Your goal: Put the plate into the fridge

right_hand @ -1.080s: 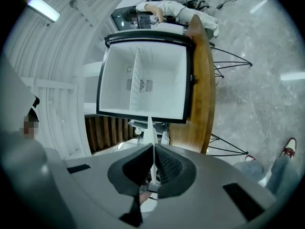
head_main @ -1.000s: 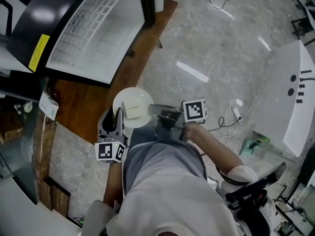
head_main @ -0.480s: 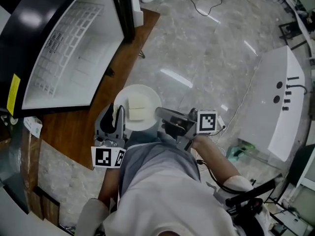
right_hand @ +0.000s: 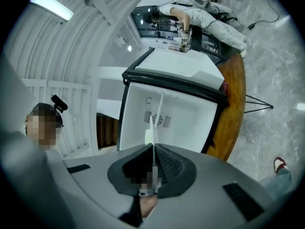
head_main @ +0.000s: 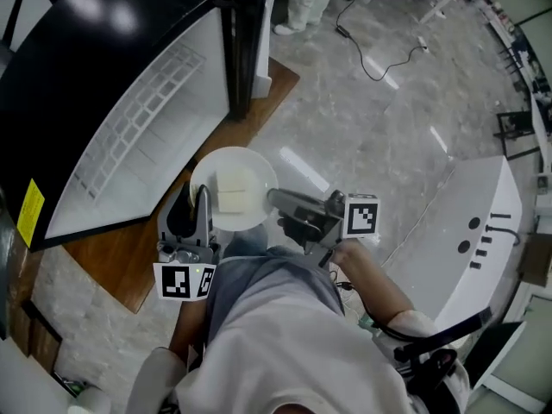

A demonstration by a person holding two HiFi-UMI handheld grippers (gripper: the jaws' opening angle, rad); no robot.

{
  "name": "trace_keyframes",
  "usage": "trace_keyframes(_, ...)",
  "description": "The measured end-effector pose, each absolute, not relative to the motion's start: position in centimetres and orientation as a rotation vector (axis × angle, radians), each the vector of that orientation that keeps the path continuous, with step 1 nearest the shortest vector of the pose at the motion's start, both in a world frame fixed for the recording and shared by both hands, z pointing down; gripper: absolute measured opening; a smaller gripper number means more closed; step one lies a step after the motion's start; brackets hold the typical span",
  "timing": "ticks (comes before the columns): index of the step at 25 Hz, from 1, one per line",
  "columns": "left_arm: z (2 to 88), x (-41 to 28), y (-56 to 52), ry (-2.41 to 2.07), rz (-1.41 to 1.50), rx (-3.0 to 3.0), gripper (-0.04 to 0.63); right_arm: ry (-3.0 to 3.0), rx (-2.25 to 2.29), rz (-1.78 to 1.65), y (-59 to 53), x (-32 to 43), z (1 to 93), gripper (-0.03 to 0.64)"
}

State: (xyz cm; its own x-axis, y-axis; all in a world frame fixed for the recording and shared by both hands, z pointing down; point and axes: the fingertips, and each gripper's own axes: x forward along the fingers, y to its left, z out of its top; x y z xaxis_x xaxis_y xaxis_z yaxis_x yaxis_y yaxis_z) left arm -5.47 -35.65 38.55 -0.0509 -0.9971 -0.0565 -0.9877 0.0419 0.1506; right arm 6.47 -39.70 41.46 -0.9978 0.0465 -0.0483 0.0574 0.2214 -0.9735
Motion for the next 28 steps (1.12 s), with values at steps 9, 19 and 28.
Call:
trace_keyframes(9, 34.4, -11.5, -35.0, -2.501, -0.192, 1.827, 0.1, 2.49, 0.475, -1.958, -42.1, -0.9, 38.0, 0.025)
trace_keyframes(19, 33.2, -18.9, -34.8, -2.838, 0.154, 1.335, 0.098, 2.392, 0.602, -2.146, -45.5, -10.6, 37.3, 0.025)
trace_keyframes(28, 32.6, -15.6, -34.8, -2.914, 0.208, 1.299, 0.098, 2.361, 0.443, -2.276, -46.3, -15.4, 37.5, 0.025)
